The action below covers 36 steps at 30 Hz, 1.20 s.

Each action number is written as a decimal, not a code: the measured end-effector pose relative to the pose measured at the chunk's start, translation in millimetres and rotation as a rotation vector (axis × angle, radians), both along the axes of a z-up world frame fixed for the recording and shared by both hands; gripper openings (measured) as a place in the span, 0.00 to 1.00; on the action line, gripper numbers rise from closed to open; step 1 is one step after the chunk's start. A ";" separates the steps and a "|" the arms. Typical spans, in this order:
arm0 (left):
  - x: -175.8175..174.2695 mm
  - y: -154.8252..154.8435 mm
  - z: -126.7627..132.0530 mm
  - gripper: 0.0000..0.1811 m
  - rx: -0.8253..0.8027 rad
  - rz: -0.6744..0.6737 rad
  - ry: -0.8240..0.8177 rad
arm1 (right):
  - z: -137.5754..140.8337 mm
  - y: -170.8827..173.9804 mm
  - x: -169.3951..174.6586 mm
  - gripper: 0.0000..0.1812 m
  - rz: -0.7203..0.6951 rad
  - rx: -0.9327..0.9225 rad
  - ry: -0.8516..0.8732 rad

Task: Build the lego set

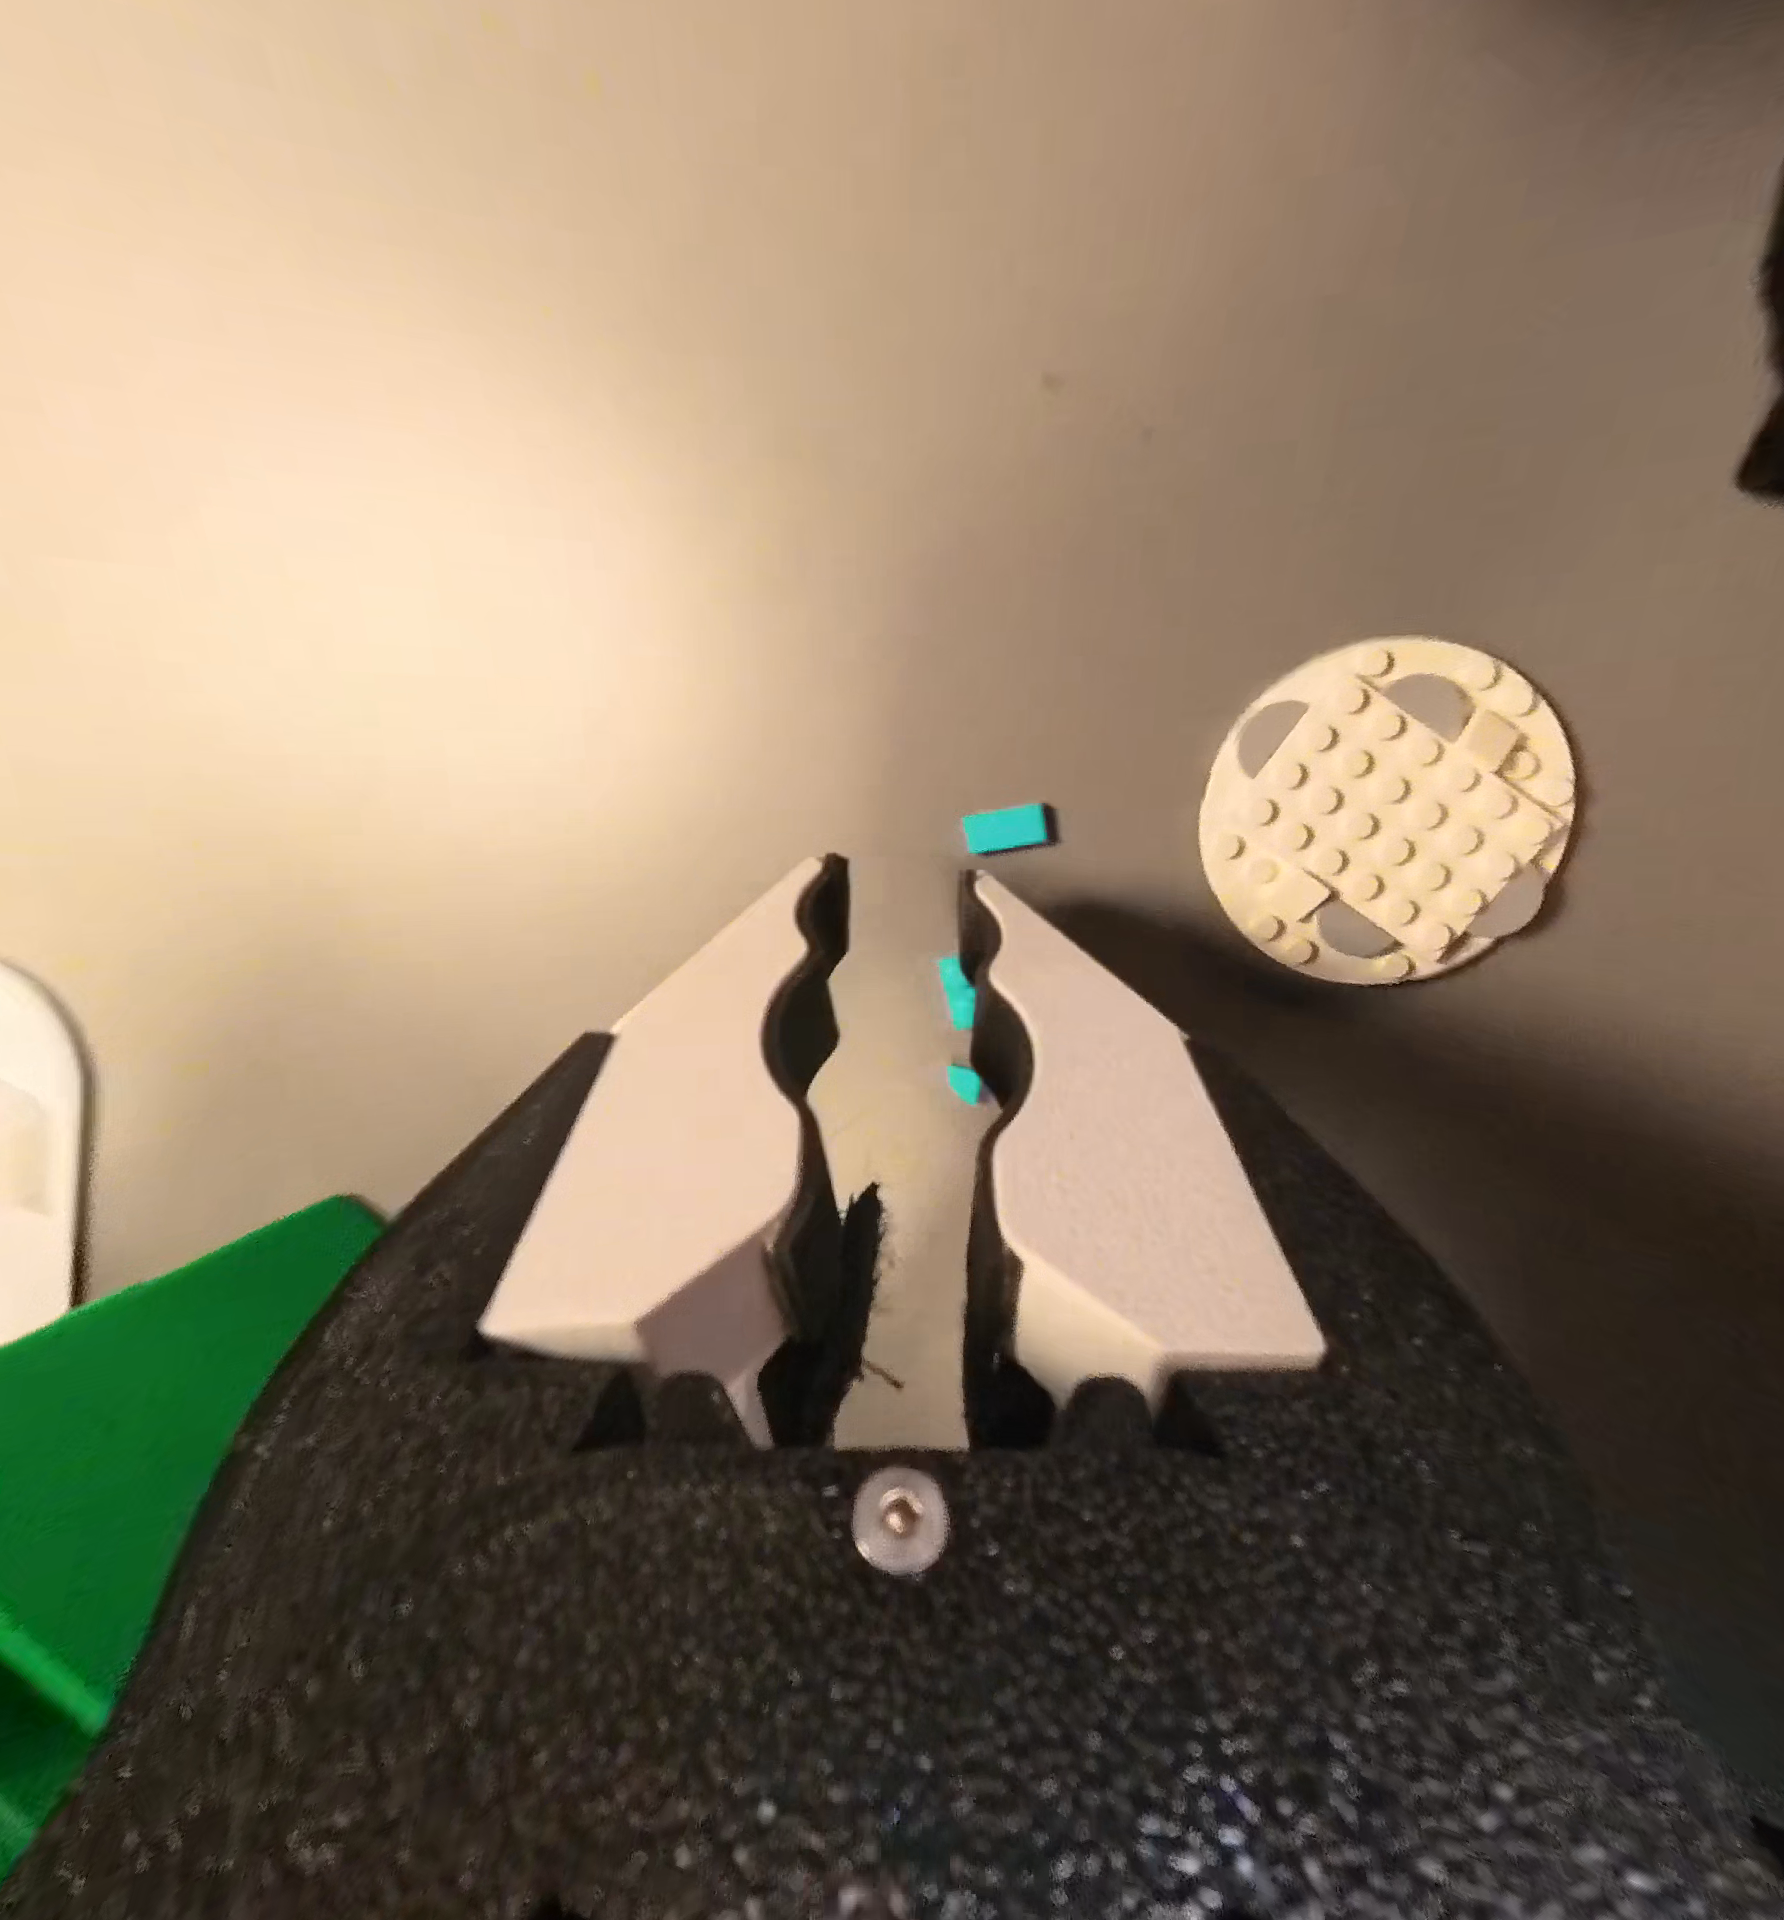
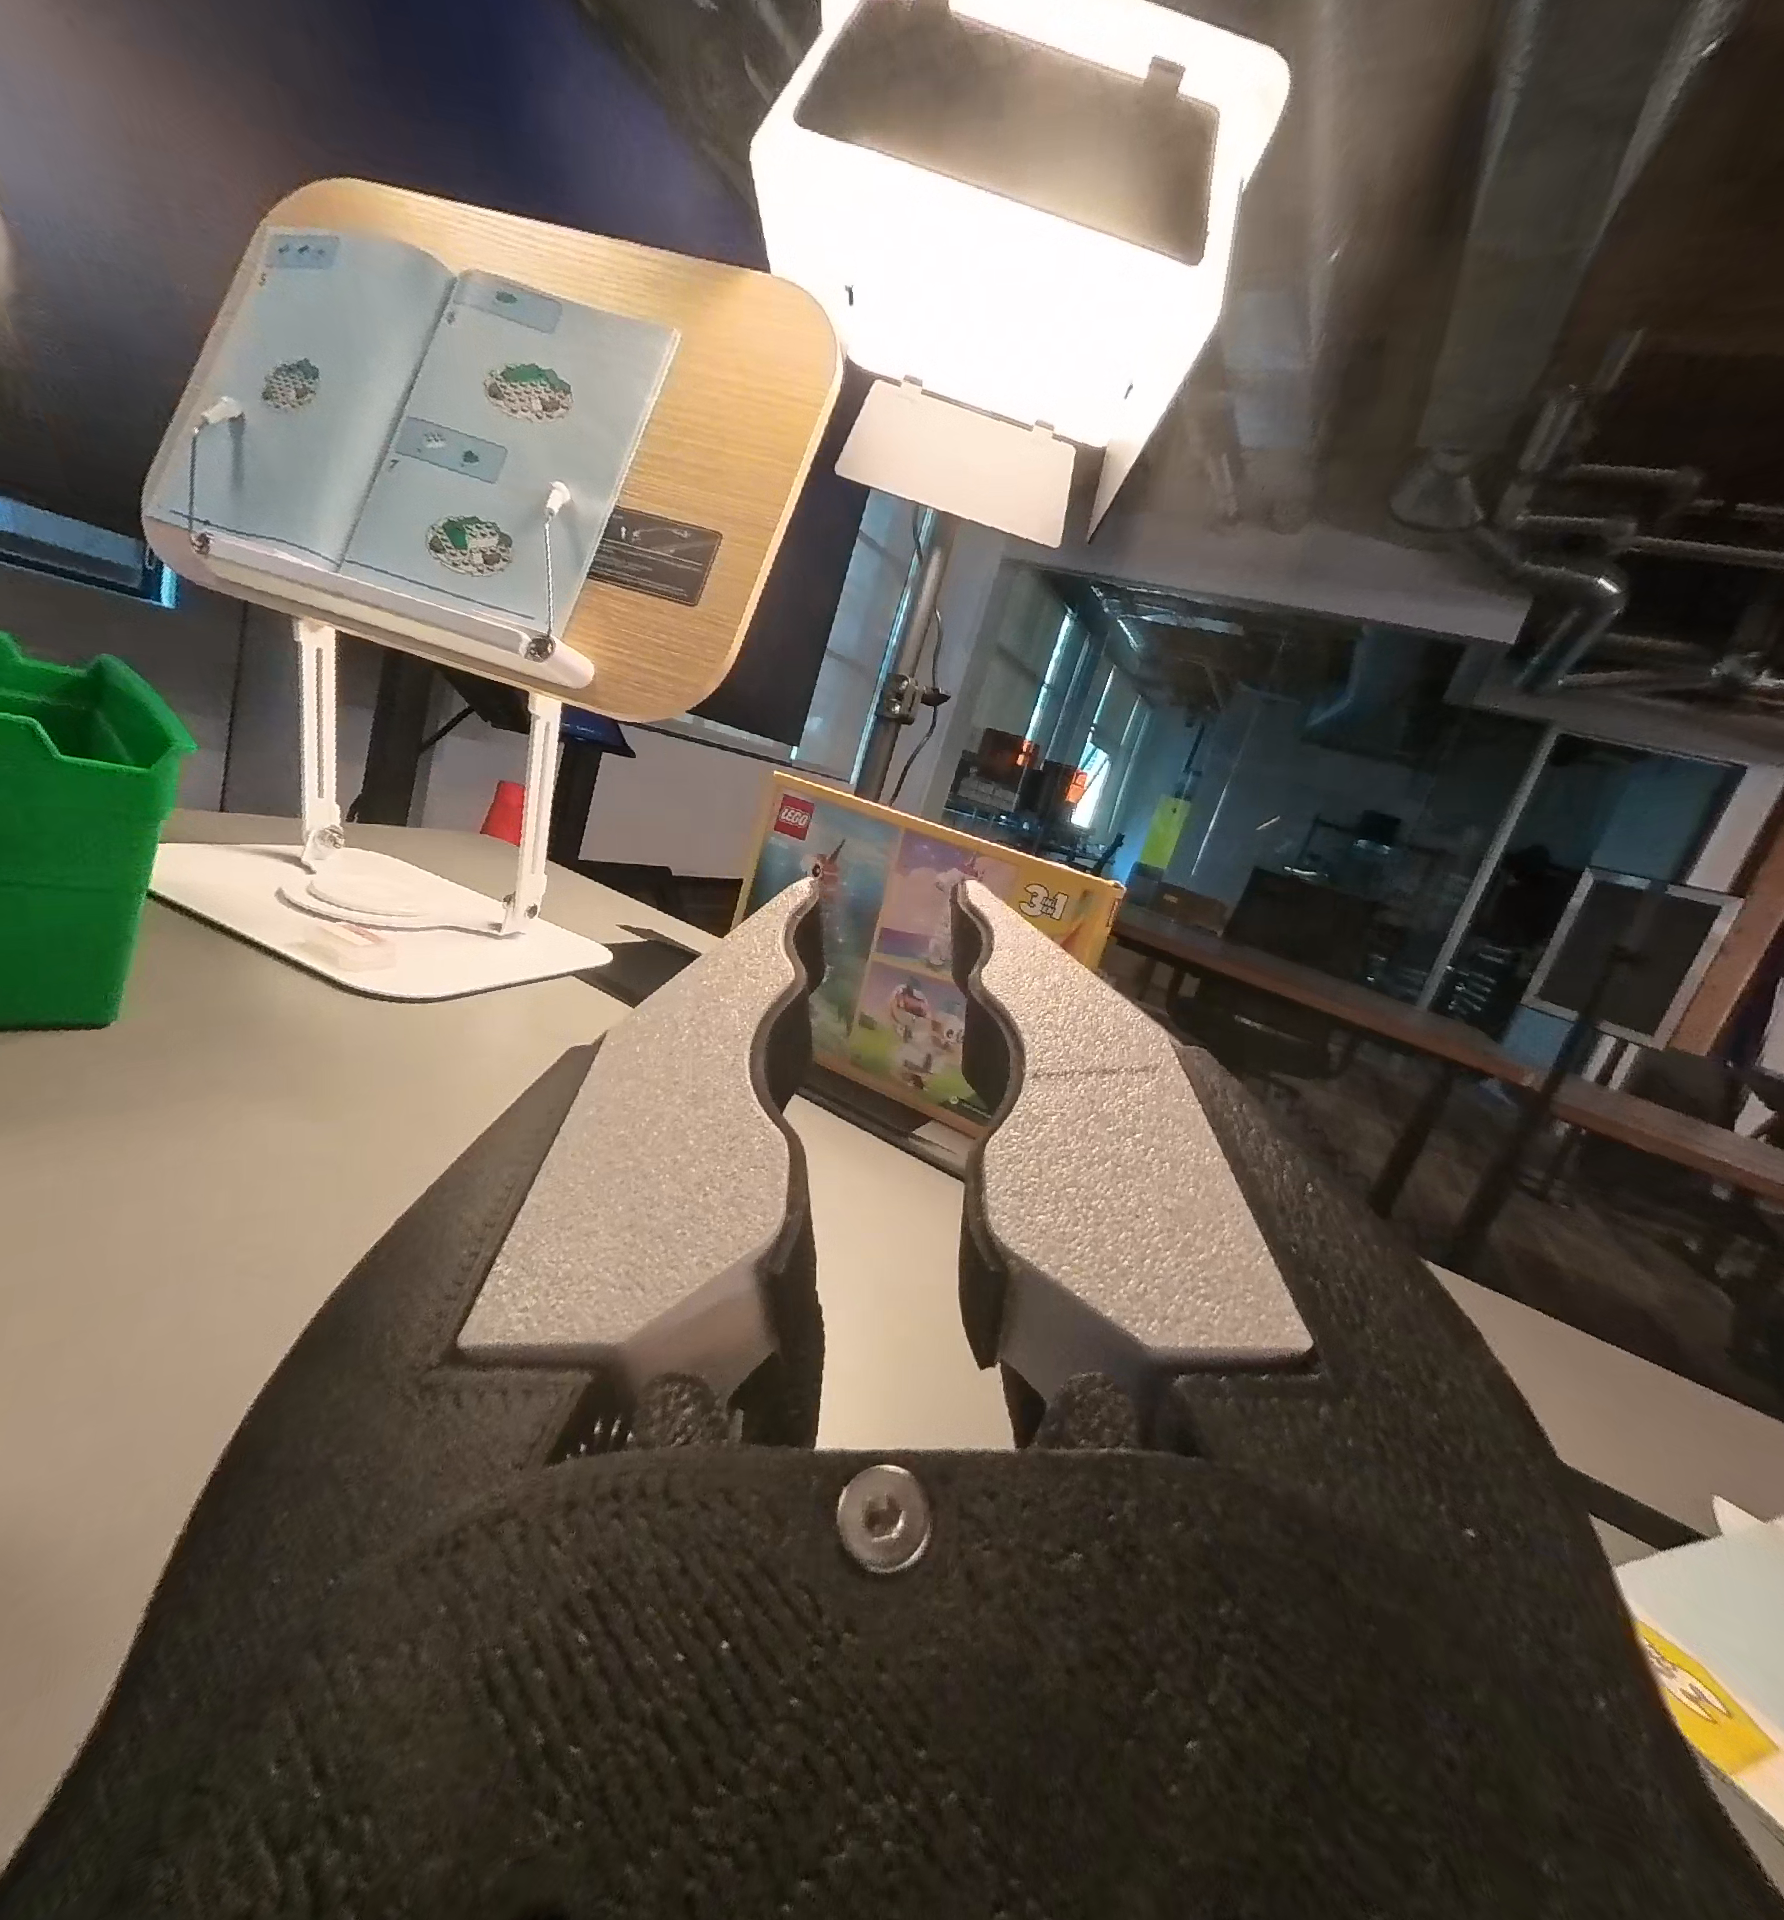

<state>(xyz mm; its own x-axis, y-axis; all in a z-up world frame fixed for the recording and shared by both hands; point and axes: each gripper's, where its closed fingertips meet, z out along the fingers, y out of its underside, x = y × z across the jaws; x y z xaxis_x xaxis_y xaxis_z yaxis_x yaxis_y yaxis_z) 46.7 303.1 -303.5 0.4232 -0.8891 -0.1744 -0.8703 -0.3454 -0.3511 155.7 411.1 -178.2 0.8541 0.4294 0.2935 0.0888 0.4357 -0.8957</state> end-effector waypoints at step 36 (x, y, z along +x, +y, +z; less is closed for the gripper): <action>-36.0 -0.4 139.8 0.00 1.137 0.142 -0.841 | -22.7 -13.2 -21.3 0.11 -0.073 0.071 -0.306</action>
